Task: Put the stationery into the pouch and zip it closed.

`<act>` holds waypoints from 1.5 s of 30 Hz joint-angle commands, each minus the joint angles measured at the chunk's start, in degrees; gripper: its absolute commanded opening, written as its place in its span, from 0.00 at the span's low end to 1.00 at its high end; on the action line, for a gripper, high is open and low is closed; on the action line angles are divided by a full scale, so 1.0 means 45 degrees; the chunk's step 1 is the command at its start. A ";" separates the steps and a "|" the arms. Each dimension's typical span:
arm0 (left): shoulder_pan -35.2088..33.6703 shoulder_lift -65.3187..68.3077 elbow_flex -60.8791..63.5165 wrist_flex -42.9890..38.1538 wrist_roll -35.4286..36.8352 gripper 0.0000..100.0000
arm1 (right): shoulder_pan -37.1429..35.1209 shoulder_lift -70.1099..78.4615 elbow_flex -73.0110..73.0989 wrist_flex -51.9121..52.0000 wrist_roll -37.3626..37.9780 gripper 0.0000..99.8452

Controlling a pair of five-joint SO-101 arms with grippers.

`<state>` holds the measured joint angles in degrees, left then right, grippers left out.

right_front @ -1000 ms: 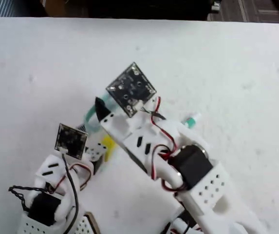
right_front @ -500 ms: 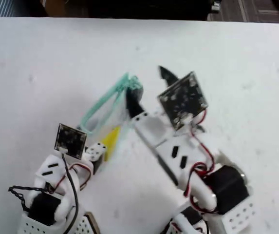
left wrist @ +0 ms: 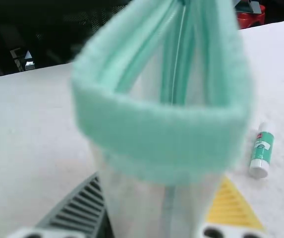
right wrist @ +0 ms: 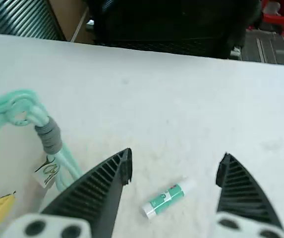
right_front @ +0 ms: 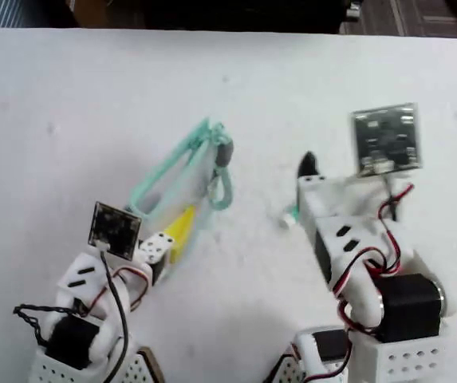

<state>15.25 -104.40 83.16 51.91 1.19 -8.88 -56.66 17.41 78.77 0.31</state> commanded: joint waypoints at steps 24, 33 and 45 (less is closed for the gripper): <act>0.0010 -0.0107 -0.0449 0.0000 0.0078 0.22 | 0.0264 0.7140 0.0313 -0.0908 -0.2891 0.26; 0.0010 -0.0107 -0.0449 0.0000 0.0078 0.22 | 0.1358 1.0540 0.0293 -0.1104 -0.4747 0.26; 0.0010 -0.0107 -0.0449 0.0000 0.0078 0.22 | 0.1534 1.4115 0.0293 -0.4015 -0.4904 0.26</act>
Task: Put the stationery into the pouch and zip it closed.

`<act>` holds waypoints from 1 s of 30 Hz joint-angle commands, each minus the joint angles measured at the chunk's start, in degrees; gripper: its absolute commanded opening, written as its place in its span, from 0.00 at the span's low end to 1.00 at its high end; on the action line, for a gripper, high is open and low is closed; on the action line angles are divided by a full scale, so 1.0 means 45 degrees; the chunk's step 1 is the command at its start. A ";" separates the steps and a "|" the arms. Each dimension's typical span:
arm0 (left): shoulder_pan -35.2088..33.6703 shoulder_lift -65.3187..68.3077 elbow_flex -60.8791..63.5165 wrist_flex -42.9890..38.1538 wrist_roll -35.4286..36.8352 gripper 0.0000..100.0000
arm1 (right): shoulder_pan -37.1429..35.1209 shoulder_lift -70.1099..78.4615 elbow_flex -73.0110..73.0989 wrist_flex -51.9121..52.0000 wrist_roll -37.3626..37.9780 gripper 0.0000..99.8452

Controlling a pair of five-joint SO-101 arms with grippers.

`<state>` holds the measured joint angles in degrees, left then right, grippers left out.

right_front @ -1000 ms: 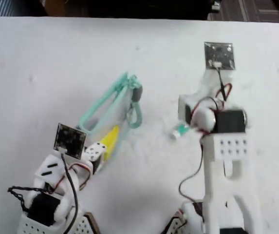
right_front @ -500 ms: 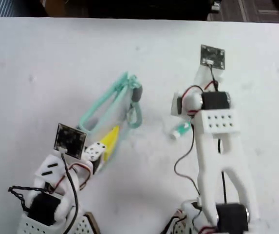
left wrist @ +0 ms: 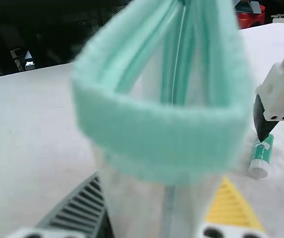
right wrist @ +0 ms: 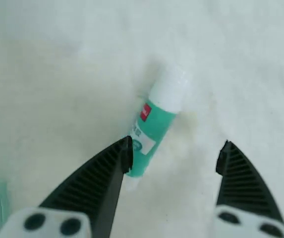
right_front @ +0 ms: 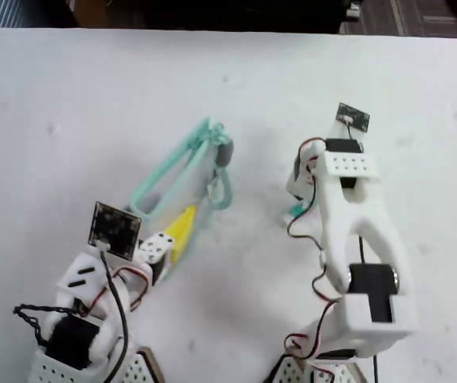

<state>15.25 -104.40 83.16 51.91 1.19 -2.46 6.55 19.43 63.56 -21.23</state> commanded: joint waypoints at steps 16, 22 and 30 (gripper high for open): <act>0.0010 -0.0107 -0.0449 0.0000 0.0078 0.22 | 0.0459 0.0264 -0.0059 -0.2022 -0.1563 0.25; 0.0010 -0.0107 -0.0449 0.0000 0.0078 0.22 | 0.0440 0.1299 -0.0137 -0.2784 -0.1543 0.17; 0.0010 -0.0107 -0.0449 0.0000 0.0078 0.22 | 0.0479 0.2002 -0.0313 -0.3116 -0.1524 0.09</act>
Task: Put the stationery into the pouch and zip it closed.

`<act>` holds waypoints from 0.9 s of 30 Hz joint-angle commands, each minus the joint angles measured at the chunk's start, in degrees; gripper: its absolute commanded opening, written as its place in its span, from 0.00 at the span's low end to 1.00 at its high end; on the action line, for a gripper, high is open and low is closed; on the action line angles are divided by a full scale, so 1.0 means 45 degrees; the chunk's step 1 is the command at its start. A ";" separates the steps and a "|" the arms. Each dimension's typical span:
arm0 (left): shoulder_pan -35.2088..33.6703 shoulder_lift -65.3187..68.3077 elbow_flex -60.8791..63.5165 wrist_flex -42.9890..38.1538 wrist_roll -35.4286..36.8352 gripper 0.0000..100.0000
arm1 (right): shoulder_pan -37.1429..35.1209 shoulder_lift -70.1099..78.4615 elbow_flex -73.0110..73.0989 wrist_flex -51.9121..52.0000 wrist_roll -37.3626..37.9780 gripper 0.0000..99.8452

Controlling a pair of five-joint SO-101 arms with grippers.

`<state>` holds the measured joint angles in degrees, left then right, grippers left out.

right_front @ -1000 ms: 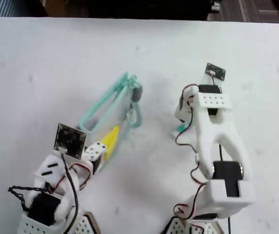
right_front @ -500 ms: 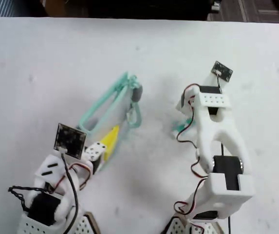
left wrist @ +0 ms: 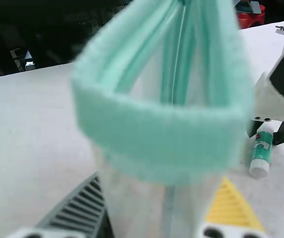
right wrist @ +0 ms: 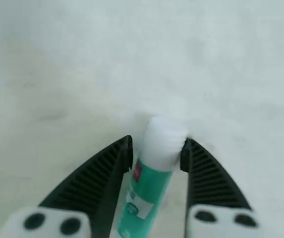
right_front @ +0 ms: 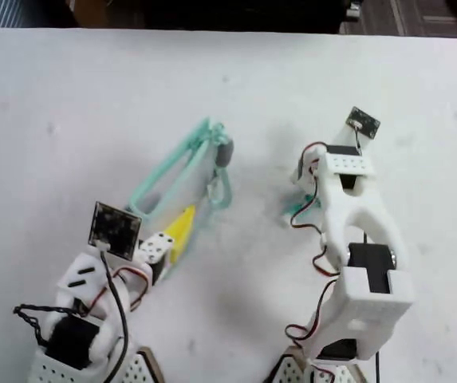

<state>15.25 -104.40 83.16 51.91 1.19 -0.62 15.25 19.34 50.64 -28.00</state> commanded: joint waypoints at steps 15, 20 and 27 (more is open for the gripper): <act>0.0029 -0.0107 -0.0352 0.0000 0.0117 0.22 | 0.0068 0.0029 -0.0293 0.0127 0.0078 0.02; 0.0029 -0.0107 -0.0117 -0.0371 0.0098 0.22 | 0.0049 0.0010 -0.0332 0.0127 0.0078 0.02; 0.0029 -0.0107 -0.0059 -0.0371 0.0098 0.22 | 0.0029 0.0010 -0.0332 0.0107 0.0078 0.02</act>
